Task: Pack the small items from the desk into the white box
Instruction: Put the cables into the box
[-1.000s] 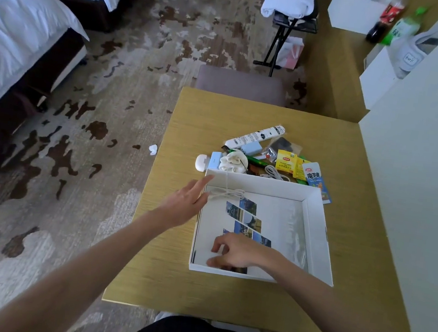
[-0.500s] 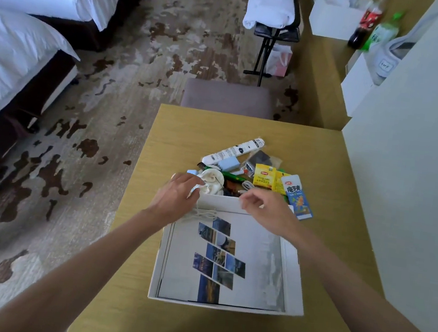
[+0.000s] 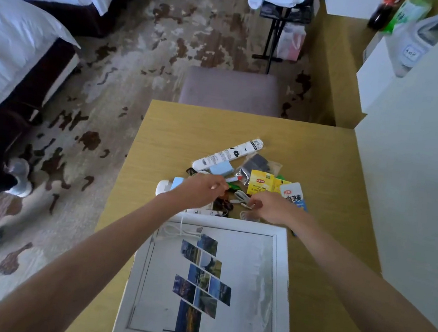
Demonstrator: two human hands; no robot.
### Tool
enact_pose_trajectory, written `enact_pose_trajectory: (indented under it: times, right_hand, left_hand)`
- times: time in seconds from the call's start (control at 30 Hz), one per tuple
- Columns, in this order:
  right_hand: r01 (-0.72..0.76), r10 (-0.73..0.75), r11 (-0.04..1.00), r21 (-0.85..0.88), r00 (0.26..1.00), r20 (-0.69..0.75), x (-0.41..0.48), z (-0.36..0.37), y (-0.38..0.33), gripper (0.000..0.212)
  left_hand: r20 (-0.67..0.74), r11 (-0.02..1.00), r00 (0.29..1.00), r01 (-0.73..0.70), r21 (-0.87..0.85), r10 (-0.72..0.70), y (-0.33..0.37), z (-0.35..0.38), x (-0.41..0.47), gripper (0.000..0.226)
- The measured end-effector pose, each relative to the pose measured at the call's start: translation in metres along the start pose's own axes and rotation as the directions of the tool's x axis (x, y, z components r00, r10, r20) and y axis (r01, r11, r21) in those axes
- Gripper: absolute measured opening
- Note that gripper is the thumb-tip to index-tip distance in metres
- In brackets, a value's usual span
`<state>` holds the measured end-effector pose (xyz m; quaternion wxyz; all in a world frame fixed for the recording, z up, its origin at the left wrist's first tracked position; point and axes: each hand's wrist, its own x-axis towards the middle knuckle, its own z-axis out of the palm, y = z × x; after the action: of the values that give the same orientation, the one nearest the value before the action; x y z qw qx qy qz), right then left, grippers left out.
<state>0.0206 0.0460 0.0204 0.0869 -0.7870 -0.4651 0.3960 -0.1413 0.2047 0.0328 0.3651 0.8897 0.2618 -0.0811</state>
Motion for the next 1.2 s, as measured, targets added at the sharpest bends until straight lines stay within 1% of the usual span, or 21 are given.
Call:
enact_pose_trajectory:
  times: [0.03, 0.07, 0.13, 0.17, 0.23, 0.3, 0.37, 0.47, 0.53, 0.57, 0.6, 0.67, 0.7, 0.77, 0.87, 0.93, 1.0, 1.07, 1.1, 1.17, 1.2]
  right_hand:
    - [0.001, -0.001, 1.000, 0.006, 0.999, 0.054, 0.003, 0.001, 0.001, 0.040]
    - [0.011, -0.011, 1.000, 0.002, 0.994, 0.109, 0.006, 0.001, 0.002, 0.041]
    - [0.063, -0.053, 0.997, -0.036, 0.974, 0.222, 0.012, 0.000, 0.004, 0.033]
    - [0.090, -0.072, 0.994, -0.056, 0.961, 0.268, 0.015, 0.000, 0.004, 0.033]
    - [0.116, -0.083, 0.989, -0.090, 0.948, 0.308, 0.019, 0.001, 0.004, 0.035]
    - [0.122, -0.086, 0.986, -0.111, 0.955, 0.283, 0.020, 0.003, 0.007, 0.032]
    - [0.124, -0.111, 0.991, -0.049, 0.972, 0.209, 0.020, 0.000, 0.015, 0.026]
    - [0.092, -0.105, 0.971, 0.220, 0.993, 0.046, 0.010, -0.017, 0.028, 0.021]
    - [0.068, -0.037, 0.906, 0.418, 0.996, -0.081, 0.000, -0.025, 0.037, 0.019]
    - [0.058, 0.014, 0.842, 0.536, 0.992, -0.129, -0.005, -0.027, 0.041, 0.019]
    - [0.067, 0.058, 0.746, 0.662, 0.985, -0.164, -0.011, -0.028, 0.044, 0.019]
    - [0.132, 0.099, 0.487, 0.863, 0.974, -0.205, -0.023, -0.029, 0.052, 0.018]
    - [0.164, 0.110, 0.376, 0.912, 0.969, -0.220, -0.029, -0.030, 0.055, 0.016]
    - [0.209, 0.137, 0.238, 0.948, 0.960, -0.246, -0.040, -0.029, 0.060, 0.014]
    - [0.262, 0.182, 0.098, 0.960, 0.944, -0.277, -0.051, -0.025, 0.065, 0.020]
    - [0.297, 0.201, -0.002, 0.955, 0.935, -0.291, -0.058, -0.023, 0.066, 0.019]
    - [0.318, 0.232, -0.133, 0.939, 0.931, -0.282, -0.065, -0.022, 0.066, 0.020]
    - [0.325, 0.268, -0.273, 0.905, 0.930, -0.253, -0.071, -0.023, 0.065, 0.018]
    - [0.328, 0.284, -0.357, 0.875, 0.930, -0.232, -0.074, -0.023, 0.063, 0.018]
    - [0.329, 0.307, -0.522, 0.787, 0.933, -0.186, -0.078, -0.024, 0.057, 0.022]
    - [0.329, 0.309, -0.564, 0.758, 0.935, -0.176, -0.080, -0.025, 0.052, 0.024]
  left_hand:
    - [0.023, 1.000, 1.000, -0.005, 0.003, 0.005, 0.001, 0.002, 0.005, 0.025]
    - [0.044, 1.000, 0.999, -0.015, 0.011, 0.014, 0.002, 0.003, 0.011, 0.025]
    - [0.065, 0.999, 0.997, -0.033, 0.037, 0.031, 0.007, 0.005, 0.022, 0.026]
    - [0.069, 0.998, 0.997, -0.037, 0.046, 0.033, 0.009, 0.006, 0.026, 0.027]
    - [0.075, 0.996, 0.997, -0.038, 0.075, 0.033, 0.011, 0.007, 0.032, 0.027]
    - [0.100, 0.990, 0.994, -0.049, 0.131, 0.036, 0.012, 0.009, 0.035, 0.026]
    - [0.128, 0.976, 0.991, -0.072, 0.205, 0.047, 0.015, 0.011, 0.039, 0.025]
    - [0.150, 0.931, 0.984, -0.139, 0.337, 0.093, 0.021, 0.014, 0.051, 0.024]
    - [0.202, 0.883, 0.971, -0.204, 0.423, 0.128, 0.025, 0.021, 0.062, 0.025]
    - [0.238, 0.855, 0.962, -0.231, 0.465, 0.130, 0.027, 0.025, 0.067, 0.026]
    - [0.274, 0.823, 0.954, -0.253, 0.509, 0.124, 0.028, 0.031, 0.071, 0.027]
    - [0.325, 0.752, 0.938, -0.298, 0.588, 0.119, 0.030, 0.043, 0.077, 0.029]
    - [0.339, 0.717, 0.932, -0.320, 0.619, 0.124, 0.030, 0.048, 0.080, 0.030]
    - [0.347, 0.670, 0.929, -0.339, 0.660, 0.128, 0.032, 0.055, 0.085, 0.033]
    - [0.320, 0.626, 0.934, -0.348, 0.698, 0.162, 0.035, 0.060, 0.093, 0.037]
    - [0.327, 0.570, 0.926, -0.374, 0.732, 0.188, 0.039, 0.063, 0.096, 0.036]
    - [0.346, 0.535, 0.917, -0.397, 0.746, 0.198, 0.044, 0.069, 0.096, 0.032]
    - [0.340, 0.560, 0.917, -0.396, 0.728, 0.207, 0.049, 0.071, 0.095, 0.025]
    - [0.324, 0.607, 0.924, -0.378, 0.699, 0.202, 0.051, 0.069, 0.095, 0.023]
    - [0.274, 0.741, 0.944, -0.315, 0.593, 0.183, 0.053, 0.061, 0.092, 0.024]
    - [0.235, 0.815, 0.956, -0.275, 0.510, 0.175, 0.053, 0.056, 0.090, 0.024]
